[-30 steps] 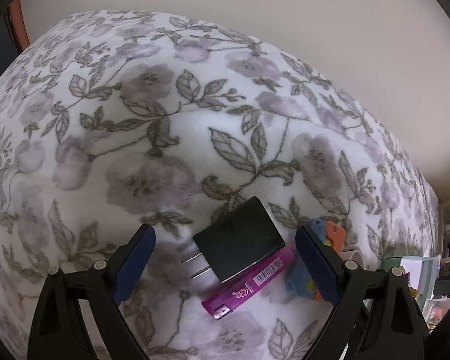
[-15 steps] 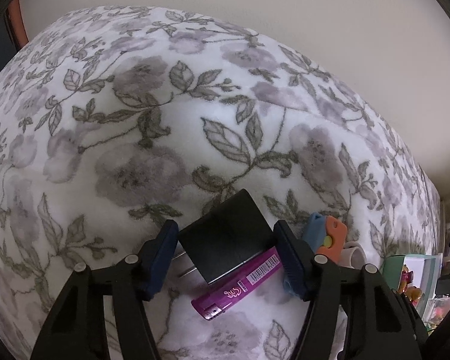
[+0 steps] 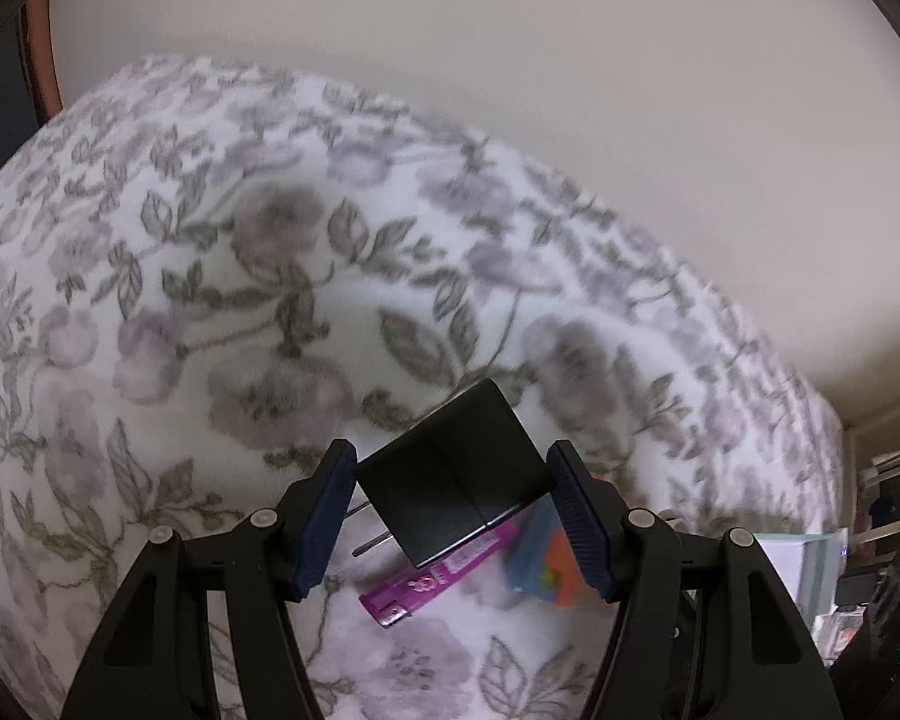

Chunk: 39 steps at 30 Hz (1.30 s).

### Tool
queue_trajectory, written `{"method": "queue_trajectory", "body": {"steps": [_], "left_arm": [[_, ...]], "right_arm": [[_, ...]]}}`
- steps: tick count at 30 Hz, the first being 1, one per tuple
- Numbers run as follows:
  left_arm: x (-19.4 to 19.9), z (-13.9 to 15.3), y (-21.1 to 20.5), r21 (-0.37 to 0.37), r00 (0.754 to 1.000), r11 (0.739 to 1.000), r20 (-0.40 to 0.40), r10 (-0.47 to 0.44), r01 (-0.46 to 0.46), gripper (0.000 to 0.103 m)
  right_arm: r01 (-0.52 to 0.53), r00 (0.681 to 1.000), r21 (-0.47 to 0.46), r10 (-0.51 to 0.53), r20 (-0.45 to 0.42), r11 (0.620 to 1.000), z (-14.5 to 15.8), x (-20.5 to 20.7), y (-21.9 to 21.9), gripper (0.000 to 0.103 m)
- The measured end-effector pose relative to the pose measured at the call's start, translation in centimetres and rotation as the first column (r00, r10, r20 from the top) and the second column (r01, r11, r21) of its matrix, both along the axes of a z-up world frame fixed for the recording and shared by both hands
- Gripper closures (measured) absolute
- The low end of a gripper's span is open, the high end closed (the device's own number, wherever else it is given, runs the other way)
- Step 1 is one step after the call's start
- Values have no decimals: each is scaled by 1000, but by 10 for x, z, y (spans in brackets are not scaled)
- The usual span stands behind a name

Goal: Organize rigid objects
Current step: 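Grasp the white watch with the right tool while the left tool lifts the charger plug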

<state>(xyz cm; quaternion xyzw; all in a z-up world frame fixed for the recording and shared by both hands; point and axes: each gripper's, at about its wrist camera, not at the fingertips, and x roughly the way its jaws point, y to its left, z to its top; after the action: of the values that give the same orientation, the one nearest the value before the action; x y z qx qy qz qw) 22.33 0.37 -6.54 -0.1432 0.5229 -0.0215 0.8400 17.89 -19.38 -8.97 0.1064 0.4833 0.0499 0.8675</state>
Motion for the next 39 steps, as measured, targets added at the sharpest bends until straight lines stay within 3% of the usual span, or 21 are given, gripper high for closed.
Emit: {"method": "queue_trajectory", "body": {"steps": [11,22,28,34,39], "left_arm": [[-19,64,-41,-18,982,995,161,-96,100,36],[-43,83,-115,11,941,964,214,-263,267,36],[-60,83,-159,43,908,934,225,-355,354,36],[-77,74,-203,75,863,889,214,-457,452,36],[-90,61,-237,125,822,846,199,-534,519,36]], "right_arm": [[86,994,-26,-84,73,996,60,-18,-45,52],[210,973,-96,-199,116,973,93,-43,-109,52],[273,959,-124,-259,118,954,100,-58,-145,52],[334,942,-199,-319,104,921,100,-74,-183,52],[358,934,-206,-347,89,911,97,-82,-203,52]]}}
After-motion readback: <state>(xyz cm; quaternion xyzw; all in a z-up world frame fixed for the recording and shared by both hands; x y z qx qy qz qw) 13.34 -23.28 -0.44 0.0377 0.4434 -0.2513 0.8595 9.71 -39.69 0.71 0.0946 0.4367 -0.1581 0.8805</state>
